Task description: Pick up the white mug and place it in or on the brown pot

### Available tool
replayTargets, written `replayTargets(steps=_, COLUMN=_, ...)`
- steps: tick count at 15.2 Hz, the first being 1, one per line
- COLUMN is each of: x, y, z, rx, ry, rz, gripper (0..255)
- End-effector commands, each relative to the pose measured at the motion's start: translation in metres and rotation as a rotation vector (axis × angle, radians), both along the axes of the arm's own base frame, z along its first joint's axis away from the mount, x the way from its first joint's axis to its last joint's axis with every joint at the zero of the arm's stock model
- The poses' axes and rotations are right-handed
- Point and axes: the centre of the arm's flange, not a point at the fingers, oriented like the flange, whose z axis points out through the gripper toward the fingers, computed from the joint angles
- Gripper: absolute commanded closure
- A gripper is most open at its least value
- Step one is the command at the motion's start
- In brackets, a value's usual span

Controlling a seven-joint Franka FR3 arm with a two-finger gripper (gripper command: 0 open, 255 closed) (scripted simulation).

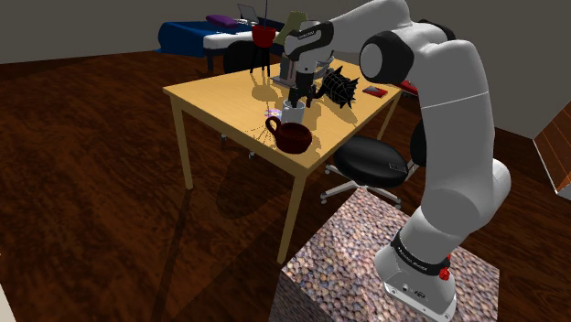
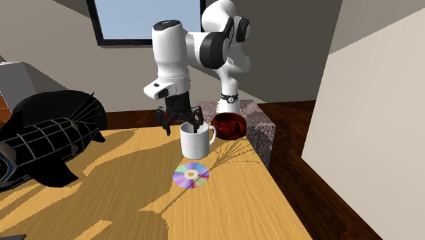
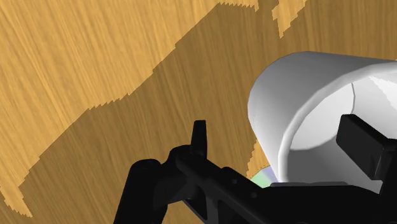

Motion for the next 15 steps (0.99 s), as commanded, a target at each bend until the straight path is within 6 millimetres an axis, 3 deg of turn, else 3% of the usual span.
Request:
replayTargets(steps=1, x=0.000, y=0.000, z=0.000, rx=0.000, ry=0.000, rz=0.000, gripper=0)
replayTargets(steps=3, x=0.000, y=0.000, z=0.000, rx=0.000, ry=0.000, rz=0.000, gripper=0)
replayTargets(steps=4, x=0.000, y=0.000, z=0.000, rx=0.000, ry=0.000, rz=0.000, gripper=255)
replayTargets(steps=13, x=0.000, y=0.000, z=0.000, rx=0.000, ry=0.000, rz=0.000, gripper=255)
replayTargets(steps=15, x=0.000, y=0.000, z=0.010, rx=0.000, ry=0.000, rz=0.000, gripper=255)
